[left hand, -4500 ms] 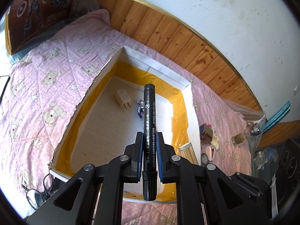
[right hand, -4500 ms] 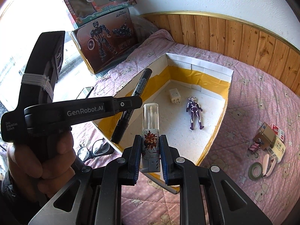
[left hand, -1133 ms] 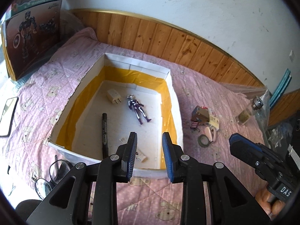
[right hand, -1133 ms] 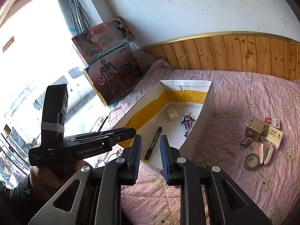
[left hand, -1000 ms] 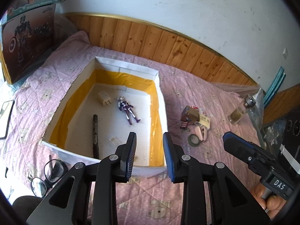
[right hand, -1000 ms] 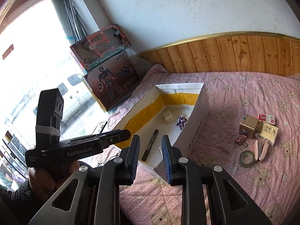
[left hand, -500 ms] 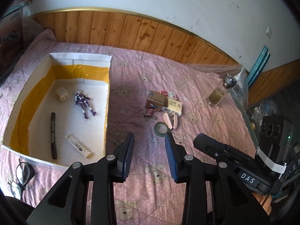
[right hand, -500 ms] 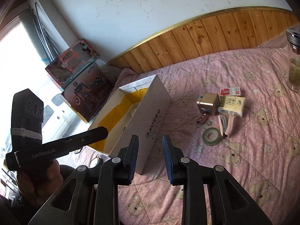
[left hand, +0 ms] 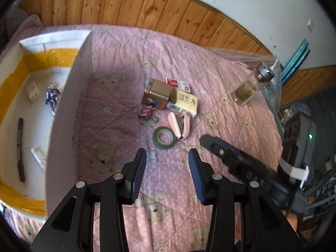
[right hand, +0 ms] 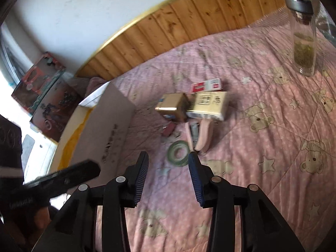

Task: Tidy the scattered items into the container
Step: 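Lower the right gripper onto the pink stapler and close on it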

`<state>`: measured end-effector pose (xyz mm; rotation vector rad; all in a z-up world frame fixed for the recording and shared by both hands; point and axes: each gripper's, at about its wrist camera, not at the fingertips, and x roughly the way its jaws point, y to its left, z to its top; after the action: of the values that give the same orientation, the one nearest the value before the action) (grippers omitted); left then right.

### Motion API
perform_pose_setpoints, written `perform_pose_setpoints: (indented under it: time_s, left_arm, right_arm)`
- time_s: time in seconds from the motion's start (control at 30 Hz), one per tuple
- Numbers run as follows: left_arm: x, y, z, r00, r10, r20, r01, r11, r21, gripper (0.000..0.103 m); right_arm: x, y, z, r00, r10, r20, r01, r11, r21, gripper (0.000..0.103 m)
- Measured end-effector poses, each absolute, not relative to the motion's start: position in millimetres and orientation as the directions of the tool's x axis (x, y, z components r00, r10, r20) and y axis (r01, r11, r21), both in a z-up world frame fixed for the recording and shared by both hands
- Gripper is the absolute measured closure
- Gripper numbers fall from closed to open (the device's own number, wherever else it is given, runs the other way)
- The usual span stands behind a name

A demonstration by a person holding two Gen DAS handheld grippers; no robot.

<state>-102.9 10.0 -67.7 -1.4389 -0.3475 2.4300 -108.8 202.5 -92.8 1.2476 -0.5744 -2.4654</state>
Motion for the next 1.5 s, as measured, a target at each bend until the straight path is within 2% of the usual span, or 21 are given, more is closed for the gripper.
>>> perform_pose_setpoints:
  time_s: [0.27, 0.5, 0.57, 0.77, 0.87, 0.93, 1.07, 1.17, 1.23, 1.33, 1.4, 1.5]
  left_arm:
    - [-128, 28, -102, -0.398, 0.364, -0.842, -0.14, -0.931, -0.337, 0.059]
    - [-139, 24, -129, -0.356, 0.361, -0.862, -0.111, -0.932, -0.344, 0.059]
    - [-142, 24, -134, -0.349, 0.358, -0.866, -0.109, -0.933, -0.342, 0.059]
    - [-154, 43, -141, -0.339, 0.363, -0.868, -0.148, -0.932, -0.331, 0.056]
    - [-163, 59, -150, -0.341, 0.339, -0.877, -0.171, -0.94, -0.296, 0.053]
    - [-165, 66, -154, -0.363, 0.308, -0.88, -0.183, -0.949, -0.256, 0.046]
    - [-168, 75, -160, -0.415, 0.218, -0.883, -0.195, -0.97, -0.148, 0.042]
    - [-164, 71, -166, -0.445, 0.21, -0.871, -0.203, -0.97, -0.13, 0.045]
    - [-163, 68, -165, -0.458, 0.2, -0.866, -0.2, -0.973, -0.119, 0.055]
    - [-167, 55, -164, -0.446, 0.262, -0.856, -0.169, -0.964, -0.207, 0.056]
    - [-169, 45, -165, -0.437, 0.303, -0.847, -0.136, -0.953, -0.271, 0.061]
    - [-171, 38, -166, -0.432, 0.338, -0.836, -0.1, -0.939, -0.328, 0.061]
  right_arm:
    - [-165, 217, -153, -0.517, -0.433, -0.738, -0.009, -0.86, 0.51, 0.062]
    - [-182, 197, -159, -0.504, -0.495, -0.708, 0.108, -0.849, 0.516, 0.062]
    - [-183, 187, -159, -0.496, -0.492, -0.716, 0.147, -0.86, 0.489, 0.076]
    - [-174, 195, -141, -0.543, -0.356, -0.761, 0.107, -0.928, 0.358, 0.078]
    - [-167, 214, -133, -0.556, -0.308, -0.772, 0.065, -0.942, 0.329, 0.078]
    - [-163, 222, -133, -0.55, -0.296, -0.781, 0.043, -0.944, 0.327, 0.078]
    - [-165, 220, -143, -0.522, -0.295, -0.8, 0.036, -0.945, 0.325, 0.077]
    - [-168, 216, -154, -0.511, -0.306, -0.803, 0.038, -0.941, 0.335, 0.077]
    - [-168, 215, -155, -0.52, -0.303, -0.799, 0.042, -0.943, 0.33, 0.077]
    - [-169, 217, -156, -0.522, -0.307, -0.796, 0.042, -0.941, 0.336, 0.077]
    - [-169, 217, -156, -0.523, -0.307, -0.795, 0.042, -0.941, 0.336, 0.077]
    - [-169, 218, -157, -0.524, -0.308, -0.794, 0.041, -0.94, 0.338, 0.077]
